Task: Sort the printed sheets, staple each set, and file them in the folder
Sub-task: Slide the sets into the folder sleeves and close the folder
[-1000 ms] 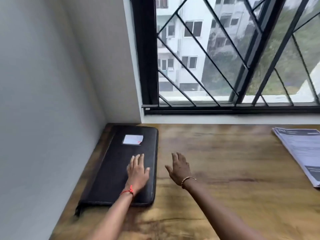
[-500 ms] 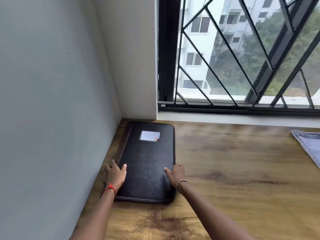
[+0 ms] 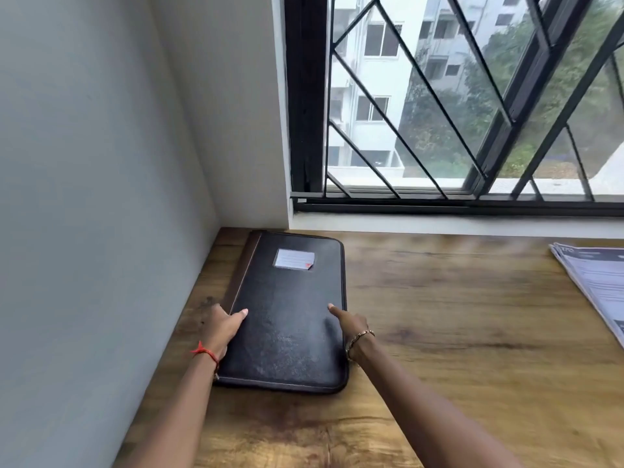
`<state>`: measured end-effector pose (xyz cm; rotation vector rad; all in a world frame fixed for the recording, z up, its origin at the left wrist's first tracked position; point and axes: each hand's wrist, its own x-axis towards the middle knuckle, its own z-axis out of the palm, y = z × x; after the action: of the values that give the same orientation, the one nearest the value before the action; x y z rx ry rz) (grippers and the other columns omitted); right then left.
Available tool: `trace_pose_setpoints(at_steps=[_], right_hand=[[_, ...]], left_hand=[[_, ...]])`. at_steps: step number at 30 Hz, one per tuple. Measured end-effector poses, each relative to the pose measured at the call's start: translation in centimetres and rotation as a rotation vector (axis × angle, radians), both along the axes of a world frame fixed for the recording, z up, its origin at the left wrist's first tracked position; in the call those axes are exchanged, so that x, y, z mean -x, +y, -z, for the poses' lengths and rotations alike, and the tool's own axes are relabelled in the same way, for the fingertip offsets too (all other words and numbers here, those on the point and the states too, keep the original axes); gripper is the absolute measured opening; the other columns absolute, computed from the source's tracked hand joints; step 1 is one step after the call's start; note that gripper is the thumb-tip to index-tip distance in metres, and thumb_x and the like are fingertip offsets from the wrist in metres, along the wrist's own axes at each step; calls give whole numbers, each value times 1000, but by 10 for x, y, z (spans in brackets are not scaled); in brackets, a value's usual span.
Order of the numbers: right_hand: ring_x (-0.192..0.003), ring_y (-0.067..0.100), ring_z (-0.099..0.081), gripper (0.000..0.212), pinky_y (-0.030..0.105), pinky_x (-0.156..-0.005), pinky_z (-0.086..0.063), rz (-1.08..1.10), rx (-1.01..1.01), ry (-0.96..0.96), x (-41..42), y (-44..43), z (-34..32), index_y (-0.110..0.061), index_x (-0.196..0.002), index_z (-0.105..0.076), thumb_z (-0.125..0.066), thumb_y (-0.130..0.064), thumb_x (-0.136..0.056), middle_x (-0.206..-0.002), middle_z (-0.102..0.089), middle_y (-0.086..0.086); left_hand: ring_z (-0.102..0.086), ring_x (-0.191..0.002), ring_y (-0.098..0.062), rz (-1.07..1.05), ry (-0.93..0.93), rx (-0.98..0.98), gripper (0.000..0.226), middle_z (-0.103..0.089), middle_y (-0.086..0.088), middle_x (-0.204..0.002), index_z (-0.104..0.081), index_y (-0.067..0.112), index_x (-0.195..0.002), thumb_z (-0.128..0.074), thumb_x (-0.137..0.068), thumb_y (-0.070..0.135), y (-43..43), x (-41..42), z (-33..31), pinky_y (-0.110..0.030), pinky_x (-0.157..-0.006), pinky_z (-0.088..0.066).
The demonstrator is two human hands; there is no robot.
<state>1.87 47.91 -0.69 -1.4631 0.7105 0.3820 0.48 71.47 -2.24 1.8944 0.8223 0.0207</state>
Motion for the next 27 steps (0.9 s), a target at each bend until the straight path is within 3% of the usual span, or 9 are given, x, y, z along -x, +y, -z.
trace_pose_setpoints(at_steps=[3,7,14,20,27], right_hand=[[-116,30,-53,60,25,-82,-36,64,8,-9,1,-32,2,11,-123,-49,-73,-22,-79,-128,-55,17],[-100,26,-52,57,25,-79,-35,107,57,-57,4,-98,-10,12,-121,-50,-71,-21,-80,-122,-56,18],[-90,21,-48,56,26,-75,-36,200,140,-89,11,-222,-18,12,-116,-53,-75,-19,-76,-99,-52,8],[-87,20,-51,58,27,-71,-37,241,231,-89,9,-317,-18,11,-112,-58,-80,-22,-70,-96,-55,8],[-88,20,-51,58,26,-71,-37,179,309,-93,0,-387,-8,8,-110,-58,-80,-26,-69,-102,-59,9]], left_hand=[[-63,-90,-32,22,-22,-19,35,-67,-13,-93,-61,4,-98,-74,-70,20,-34,-4,-5,-41,-84,-52],[-58,-96,-38,104,1,-47,50,-64,-19,-102,-61,6,-101,-70,-59,31,-91,-12,3,-40,-85,-50],[-54,-106,-41,192,67,-99,49,-58,-24,-116,-58,4,-115,-72,-71,21,-215,-17,11,-40,-88,-48],[-49,-111,-44,232,80,-97,44,-55,-28,-119,-56,0,-115,-69,-77,18,-320,-11,3,-35,-86,-43],[-45,-115,-44,254,87,-14,57,-50,-29,-121,-54,-2,-114,-73,-69,28,-386,-2,3,-36,-93,-40]])
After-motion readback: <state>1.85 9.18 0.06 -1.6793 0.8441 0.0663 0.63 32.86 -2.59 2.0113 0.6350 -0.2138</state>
